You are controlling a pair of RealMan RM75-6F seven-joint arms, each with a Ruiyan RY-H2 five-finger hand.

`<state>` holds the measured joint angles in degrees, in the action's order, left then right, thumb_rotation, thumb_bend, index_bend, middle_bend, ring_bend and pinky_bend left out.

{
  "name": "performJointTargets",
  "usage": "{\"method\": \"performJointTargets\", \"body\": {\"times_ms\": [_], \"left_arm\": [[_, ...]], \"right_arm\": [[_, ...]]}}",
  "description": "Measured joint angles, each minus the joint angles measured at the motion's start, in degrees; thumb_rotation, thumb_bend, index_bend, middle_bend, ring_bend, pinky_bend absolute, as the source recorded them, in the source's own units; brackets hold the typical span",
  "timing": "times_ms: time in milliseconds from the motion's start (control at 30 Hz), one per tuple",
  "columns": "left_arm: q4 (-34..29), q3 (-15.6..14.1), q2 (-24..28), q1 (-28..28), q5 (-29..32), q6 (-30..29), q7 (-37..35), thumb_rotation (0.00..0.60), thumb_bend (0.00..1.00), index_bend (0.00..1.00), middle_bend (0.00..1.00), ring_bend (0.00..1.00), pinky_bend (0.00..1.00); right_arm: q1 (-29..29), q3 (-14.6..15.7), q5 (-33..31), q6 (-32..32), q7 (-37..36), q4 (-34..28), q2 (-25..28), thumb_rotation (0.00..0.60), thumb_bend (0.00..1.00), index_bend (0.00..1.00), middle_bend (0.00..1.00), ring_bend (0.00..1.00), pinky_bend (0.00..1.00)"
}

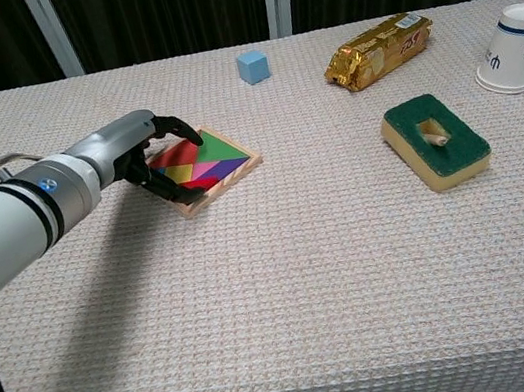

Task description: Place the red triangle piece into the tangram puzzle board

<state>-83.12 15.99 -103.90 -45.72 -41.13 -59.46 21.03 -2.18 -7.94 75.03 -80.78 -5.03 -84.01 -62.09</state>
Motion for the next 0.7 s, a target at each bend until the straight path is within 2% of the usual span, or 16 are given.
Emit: {"method": "performJointTargets", "body": {"times_ms": [533, 700], "left_arm": [[-6.20, 0.28, 2.70, 1.42, -2.96, -2.30, -0.35, 0.600, 0.24, 0.22, 0.09, 0.00, 0.01], [-9.75, -1.34, 6.38, 3.84, -7.20, -5.47, -0.69, 0.600, 0.24, 0.22, 0.09, 0.00, 0.01]], "right_arm": [[0.04, 0.01, 0.52, -0.62, 0.62, -0.77, 0.23, 0.600, 0.30, 0.00, 0.00, 0.00, 0.00], [0.20, 0.08, 0.95, -1.18, 0.70, -1.13, 0.39, 0.600, 0.30, 0.00, 0.00, 0.00, 0.00]]}}
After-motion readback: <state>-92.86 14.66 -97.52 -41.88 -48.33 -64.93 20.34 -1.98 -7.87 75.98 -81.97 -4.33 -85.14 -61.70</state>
